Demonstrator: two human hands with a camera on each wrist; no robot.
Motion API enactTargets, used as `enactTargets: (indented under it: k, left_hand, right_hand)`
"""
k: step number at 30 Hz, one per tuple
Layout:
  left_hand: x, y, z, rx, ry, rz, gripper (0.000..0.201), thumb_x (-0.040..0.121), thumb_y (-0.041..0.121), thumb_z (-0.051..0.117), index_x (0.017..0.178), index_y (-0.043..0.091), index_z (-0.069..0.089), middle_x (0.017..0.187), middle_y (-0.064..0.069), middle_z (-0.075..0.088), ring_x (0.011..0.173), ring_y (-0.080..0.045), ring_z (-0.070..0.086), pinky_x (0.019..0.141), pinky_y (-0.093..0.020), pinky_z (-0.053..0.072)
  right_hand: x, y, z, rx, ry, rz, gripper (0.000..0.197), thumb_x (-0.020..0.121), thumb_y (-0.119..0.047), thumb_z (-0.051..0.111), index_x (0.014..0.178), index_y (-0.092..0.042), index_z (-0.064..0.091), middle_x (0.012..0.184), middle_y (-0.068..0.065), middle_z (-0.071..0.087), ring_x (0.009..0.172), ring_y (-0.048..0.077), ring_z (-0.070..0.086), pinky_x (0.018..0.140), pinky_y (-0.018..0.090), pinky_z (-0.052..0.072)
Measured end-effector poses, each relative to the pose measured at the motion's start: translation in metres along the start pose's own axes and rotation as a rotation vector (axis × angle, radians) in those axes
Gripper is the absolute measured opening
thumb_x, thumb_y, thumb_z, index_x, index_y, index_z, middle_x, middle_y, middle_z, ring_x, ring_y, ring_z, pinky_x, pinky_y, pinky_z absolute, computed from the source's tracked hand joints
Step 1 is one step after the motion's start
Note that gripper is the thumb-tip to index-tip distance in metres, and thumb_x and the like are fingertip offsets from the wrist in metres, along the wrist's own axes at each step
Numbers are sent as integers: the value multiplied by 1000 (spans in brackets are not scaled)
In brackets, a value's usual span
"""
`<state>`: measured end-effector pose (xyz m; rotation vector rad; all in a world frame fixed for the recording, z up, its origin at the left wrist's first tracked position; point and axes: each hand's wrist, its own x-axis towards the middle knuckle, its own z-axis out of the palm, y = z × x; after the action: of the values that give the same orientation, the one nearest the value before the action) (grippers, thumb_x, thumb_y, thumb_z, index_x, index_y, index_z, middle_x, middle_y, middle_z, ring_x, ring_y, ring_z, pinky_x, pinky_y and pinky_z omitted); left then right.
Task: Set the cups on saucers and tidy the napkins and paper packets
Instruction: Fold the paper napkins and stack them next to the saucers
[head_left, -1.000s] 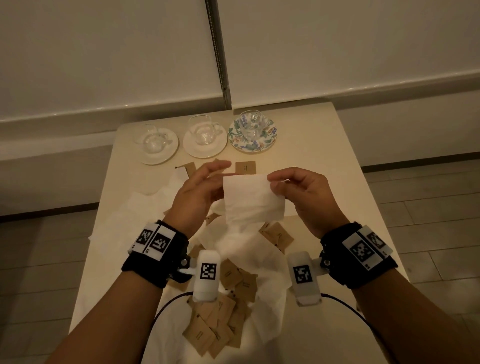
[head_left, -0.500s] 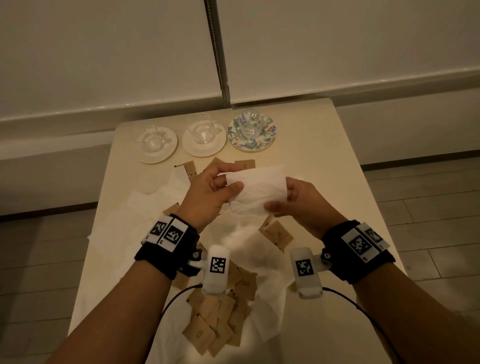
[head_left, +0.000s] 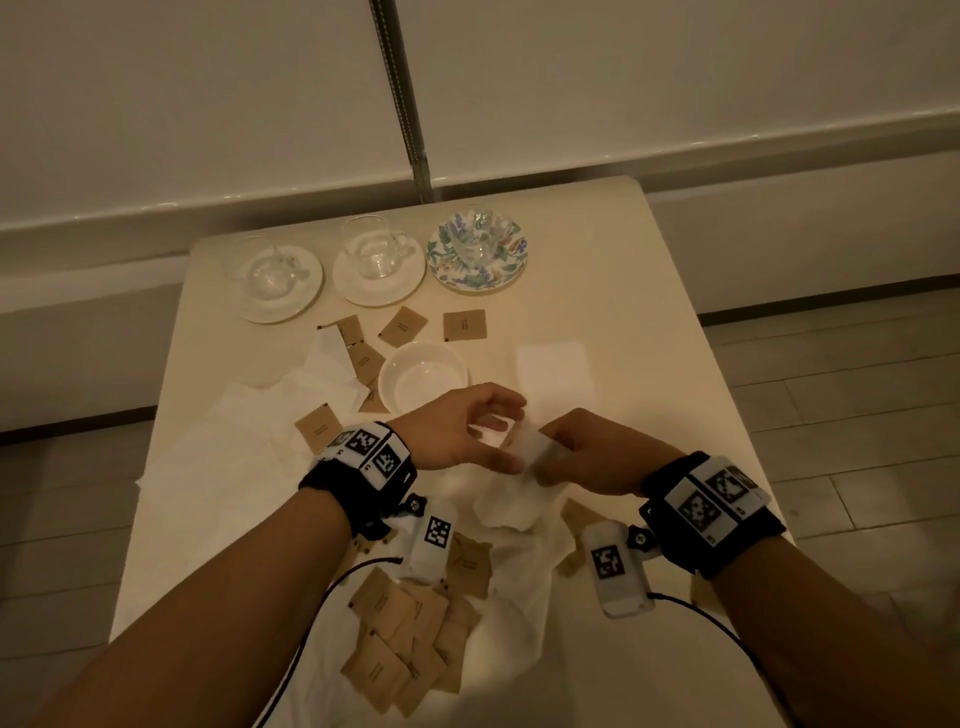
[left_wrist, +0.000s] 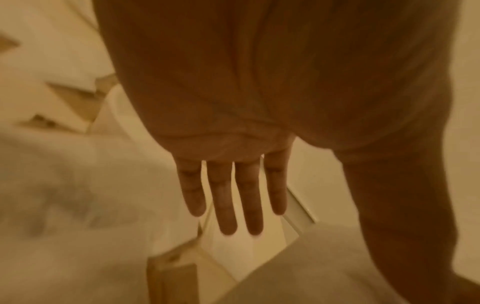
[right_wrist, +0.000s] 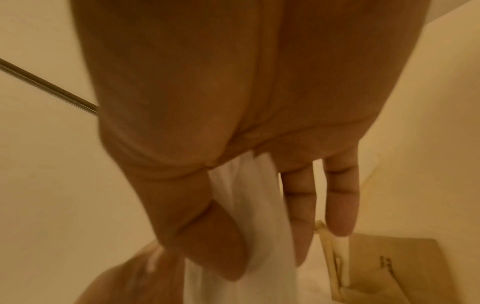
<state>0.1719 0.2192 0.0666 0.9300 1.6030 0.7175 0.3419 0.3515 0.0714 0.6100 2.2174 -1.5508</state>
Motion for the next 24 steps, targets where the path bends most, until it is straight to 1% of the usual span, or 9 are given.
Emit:
enactTargets:
  k: [3, 5, 8, 11, 14, 17, 19, 21, 24]
  left_hand:
    - [9, -2, 9, -211, -84, -17, 52, 78, -1, 77, 125, 7, 57, 117, -17, 68, 108, -24, 65, 99, -36, 51]
    - [16, -4, 14, -245, -45, -23, 44, 79, -2, 76, 119, -1, 61, 112, -21, 69, 101, -27, 67, 95, -37, 53]
    - [28, -9, 17, -219, 130, -30, 17, 79, 11, 79, 92, 7, 69, 83, -5, 74, 77, -15, 69, 76, -30, 56]
    - [47, -11, 16, -279, 318, -43, 19, 79, 14, 80, 73, 15, 62, 54, 11, 61, 54, -5, 59, 57, -21, 50]
    - [70, -15, 16, -327, 438, -78, 17, 83, 16, 77, 75, 14, 63, 58, 6, 65, 61, -12, 64, 60, -26, 56]
    - [89, -19, 19, -342, 523, -127, 16, 86, 16, 74, 77, 12, 62, 69, -6, 69, 69, -27, 68, 66, -38, 61]
    - [100, -21, 23, -301, 553, -172, 17, 89, 19, 71, 78, 12, 60, 75, -14, 69, 72, -35, 68, 75, -48, 60]
    - [109, -22, 26, -231, 581, -226, 16, 90, 24, 70, 80, 17, 60, 76, -10, 70, 72, -30, 69, 78, -46, 60]
    - [121, -24, 28, -106, 653, -273, 14, 89, 31, 69, 83, 20, 61, 79, 0, 68, 78, -22, 68, 76, -35, 59]
  right_hand:
    - [-2, 8, -5, 59, -3, 25, 14, 83, -8, 64, 93, -7, 74, 91, 8, 72, 92, 27, 66, 86, 40, 54]
    - [-2, 16, -10, 83, 26, 46, 16, 83, -8, 64, 95, -6, 73, 91, 7, 72, 93, 27, 65, 86, 39, 53]
    - [2, 29, -16, 183, 160, 76, 23, 83, -9, 68, 106, -5, 70, 103, 10, 70, 98, 27, 65, 90, 40, 54]
    - [12, 38, -22, 516, 374, 117, 30, 82, 1, 70, 110, -1, 62, 105, 16, 68, 98, 32, 67, 82, 41, 59]
    - [28, 47, -32, 744, 492, 155, 33, 81, 6, 72, 110, -2, 59, 100, 17, 69, 91, 33, 68, 66, 39, 59]
    - [48, 55, -44, 688, 587, 162, 34, 82, 4, 72, 112, -6, 58, 86, 11, 67, 81, 28, 69, 58, 38, 59]
    - [61, 61, -51, 597, 643, 190, 32, 82, 2, 72, 110, -8, 59, 80, 8, 65, 79, 29, 69, 61, 43, 60]
    - [72, 68, -56, 492, 673, 223, 33, 82, -3, 75, 109, -10, 59, 82, 10, 66, 80, 30, 69, 66, 46, 60]
    - [85, 77, -58, 379, 694, 240, 32, 81, -8, 76, 108, -15, 60, 84, 7, 67, 77, 26, 69, 67, 43, 60]
